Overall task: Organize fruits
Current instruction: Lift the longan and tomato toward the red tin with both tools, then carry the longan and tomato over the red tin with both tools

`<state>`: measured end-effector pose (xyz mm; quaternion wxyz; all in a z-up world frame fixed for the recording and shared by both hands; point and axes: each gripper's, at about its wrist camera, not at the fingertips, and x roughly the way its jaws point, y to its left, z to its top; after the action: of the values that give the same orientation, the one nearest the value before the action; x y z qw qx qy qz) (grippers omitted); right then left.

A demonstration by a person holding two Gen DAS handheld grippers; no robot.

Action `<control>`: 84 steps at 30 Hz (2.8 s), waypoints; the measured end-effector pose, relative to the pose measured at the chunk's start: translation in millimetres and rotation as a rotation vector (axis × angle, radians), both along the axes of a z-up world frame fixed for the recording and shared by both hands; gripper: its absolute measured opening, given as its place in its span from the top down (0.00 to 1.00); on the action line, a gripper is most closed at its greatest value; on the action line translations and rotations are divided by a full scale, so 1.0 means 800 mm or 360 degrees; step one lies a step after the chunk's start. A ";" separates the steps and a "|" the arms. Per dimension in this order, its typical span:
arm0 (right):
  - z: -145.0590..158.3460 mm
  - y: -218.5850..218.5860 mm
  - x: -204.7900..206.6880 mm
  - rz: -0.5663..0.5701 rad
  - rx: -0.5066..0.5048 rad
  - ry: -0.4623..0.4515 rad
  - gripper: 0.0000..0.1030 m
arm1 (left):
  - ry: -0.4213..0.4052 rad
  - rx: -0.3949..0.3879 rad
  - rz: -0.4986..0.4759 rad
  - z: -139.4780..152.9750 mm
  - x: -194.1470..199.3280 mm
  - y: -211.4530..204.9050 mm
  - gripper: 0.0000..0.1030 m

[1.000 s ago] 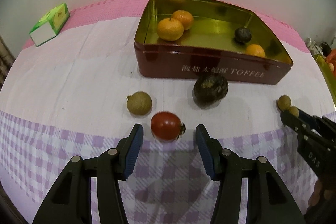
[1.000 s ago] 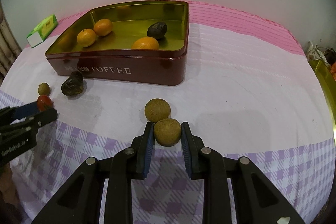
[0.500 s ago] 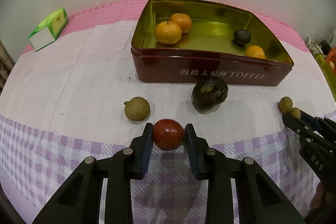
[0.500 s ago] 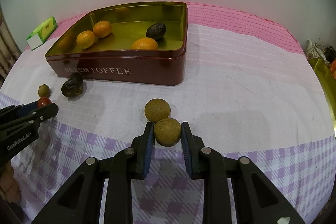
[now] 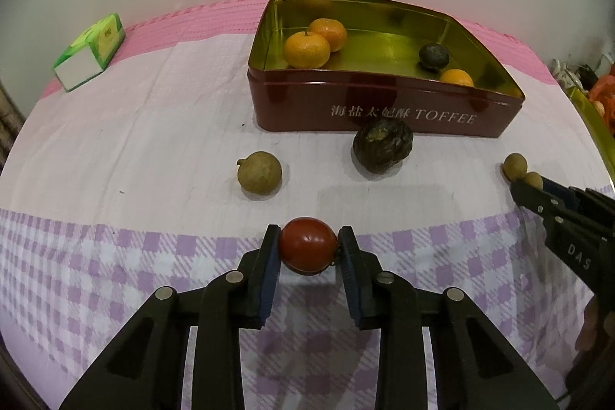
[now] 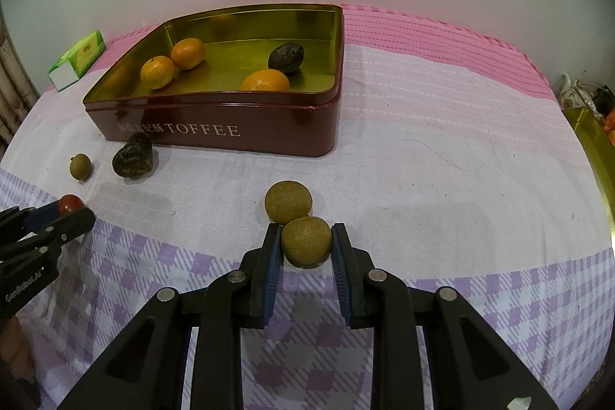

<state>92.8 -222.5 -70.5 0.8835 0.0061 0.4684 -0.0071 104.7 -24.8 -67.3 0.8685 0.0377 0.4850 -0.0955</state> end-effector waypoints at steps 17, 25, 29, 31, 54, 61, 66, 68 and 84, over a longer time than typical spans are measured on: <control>0.000 0.002 0.002 -0.0009 -0.0004 0.0036 0.77 | -0.0001 0.0014 -0.0028 0.005 -0.003 -0.007 0.70; 0.001 0.000 0.000 -0.0011 0.0015 0.0056 0.78 | 0.0018 -0.0011 -0.0029 0.007 -0.003 -0.010 0.70; 0.003 -0.002 -0.005 -0.0017 0.0031 0.0066 0.78 | 0.0010 -0.0031 -0.0035 0.012 -0.004 -0.009 0.70; 0.005 -0.002 -0.007 -0.0020 0.0037 0.0066 0.78 | 0.0001 -0.0033 -0.0035 0.015 -0.005 -0.010 0.70; 0.040 0.003 -0.014 -0.0004 0.0086 -0.0012 0.78 | -0.0075 -0.0089 -0.0037 0.046 0.002 -0.015 0.70; 0.053 0.003 -0.007 -0.0001 0.0087 -0.0051 0.78 | -0.0119 -0.0114 -0.0033 0.064 0.018 -0.012 0.70; 0.071 0.001 0.007 0.0006 0.0080 -0.0097 0.78 | -0.0162 -0.0131 -0.0018 0.081 0.034 -0.004 0.70; 0.077 0.001 0.012 0.0010 0.0077 -0.0111 0.78 | -0.0170 -0.0130 -0.0015 0.085 0.042 0.000 0.70; 0.072 0.010 0.080 0.0056 0.0024 -0.0070 0.78 | -0.0123 -0.0093 -0.0030 0.077 0.118 -0.020 0.70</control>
<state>156.7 -214.5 -13.2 0.8934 0.0046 0.4490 0.0120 199.2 -40.8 -5.3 0.8863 0.0204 0.4478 -0.1163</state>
